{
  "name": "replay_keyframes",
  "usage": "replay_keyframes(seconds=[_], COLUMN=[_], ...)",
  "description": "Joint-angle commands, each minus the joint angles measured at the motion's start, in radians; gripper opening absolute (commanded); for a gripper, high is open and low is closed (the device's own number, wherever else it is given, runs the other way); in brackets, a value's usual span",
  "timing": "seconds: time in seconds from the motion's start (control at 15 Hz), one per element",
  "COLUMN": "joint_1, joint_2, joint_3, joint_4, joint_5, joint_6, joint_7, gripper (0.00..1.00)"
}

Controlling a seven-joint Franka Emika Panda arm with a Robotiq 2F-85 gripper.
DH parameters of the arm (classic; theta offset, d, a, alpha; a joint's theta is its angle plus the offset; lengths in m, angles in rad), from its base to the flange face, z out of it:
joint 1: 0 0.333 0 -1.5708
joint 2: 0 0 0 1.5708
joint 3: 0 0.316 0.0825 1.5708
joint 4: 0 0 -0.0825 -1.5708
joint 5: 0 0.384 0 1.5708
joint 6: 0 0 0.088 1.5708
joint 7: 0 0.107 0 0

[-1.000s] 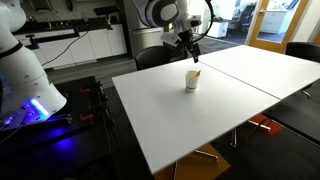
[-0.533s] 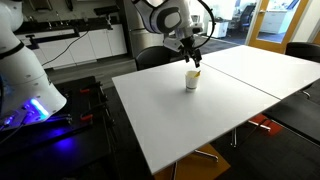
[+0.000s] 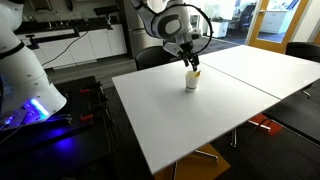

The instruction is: Put the pen on the table

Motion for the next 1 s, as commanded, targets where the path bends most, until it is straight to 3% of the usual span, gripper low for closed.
replay_keyframes(seconds=[0.0,0.13,0.27,0.47,0.53,0.93], joint_1=[0.021,0.03,0.039,0.049,0.052,0.052], joint_2=[0.017,0.021,0.026,0.03,0.032,0.049], joint_3=[-0.022,-0.033,-0.047,-0.064,-0.068,-0.067], joint_4=[0.017,0.017,0.016,0.003,0.002,0.003], joint_5=[0.029,0.025,0.023,0.022,0.021,0.028], joint_6=[0.016,0.03,0.043,0.068,0.075,0.128], joint_7=[-0.001,0.007,0.015,0.019,0.019,0.011], gripper=[0.73,0.67,0.68,0.59,0.49,0.17])
